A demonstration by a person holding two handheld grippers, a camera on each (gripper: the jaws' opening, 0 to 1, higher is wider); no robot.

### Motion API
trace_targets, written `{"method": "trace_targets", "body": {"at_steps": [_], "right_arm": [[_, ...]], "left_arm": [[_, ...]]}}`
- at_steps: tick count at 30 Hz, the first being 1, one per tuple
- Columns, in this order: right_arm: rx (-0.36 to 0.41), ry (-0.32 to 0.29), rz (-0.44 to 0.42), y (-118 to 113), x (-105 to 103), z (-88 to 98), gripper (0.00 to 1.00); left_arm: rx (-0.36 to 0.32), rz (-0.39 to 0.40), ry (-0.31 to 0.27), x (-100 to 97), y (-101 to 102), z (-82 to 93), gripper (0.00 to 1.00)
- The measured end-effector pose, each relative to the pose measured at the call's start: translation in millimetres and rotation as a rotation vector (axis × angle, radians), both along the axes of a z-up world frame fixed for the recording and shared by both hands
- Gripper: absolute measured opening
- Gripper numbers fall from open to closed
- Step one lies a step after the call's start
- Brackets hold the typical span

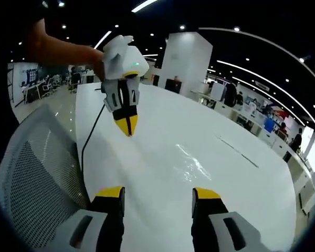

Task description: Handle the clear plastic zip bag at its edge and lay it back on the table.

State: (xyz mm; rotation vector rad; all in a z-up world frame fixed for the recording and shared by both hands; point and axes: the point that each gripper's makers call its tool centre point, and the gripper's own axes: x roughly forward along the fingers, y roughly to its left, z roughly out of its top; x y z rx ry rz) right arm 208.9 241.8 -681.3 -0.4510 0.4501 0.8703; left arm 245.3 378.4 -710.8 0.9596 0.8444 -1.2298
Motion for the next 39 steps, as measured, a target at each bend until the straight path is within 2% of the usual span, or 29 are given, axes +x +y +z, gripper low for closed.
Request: {"method": "trace_targets", "body": {"at_steps": [20, 33, 39], "right_arm": [[-0.051, 0.006, 0.083, 23.8, -0.1, -10.8, 0.23], [-0.088, 0.028, 0.135, 34.5, -9.0, -18.4, 0.12], [-0.121, 0.009, 0.161, 35.6, -9.1, -20.0, 0.01]], "left_arm": [[0.005, -0.027, 0.032, -22.7, -13.9, 1.1, 0.0], [-0.021, -0.038, 0.059, -33.5, -24.2, 3.6, 0.0], [-0.066, -0.046, 0.066, -38.4, -31.0, 9.5, 0.0]]}}
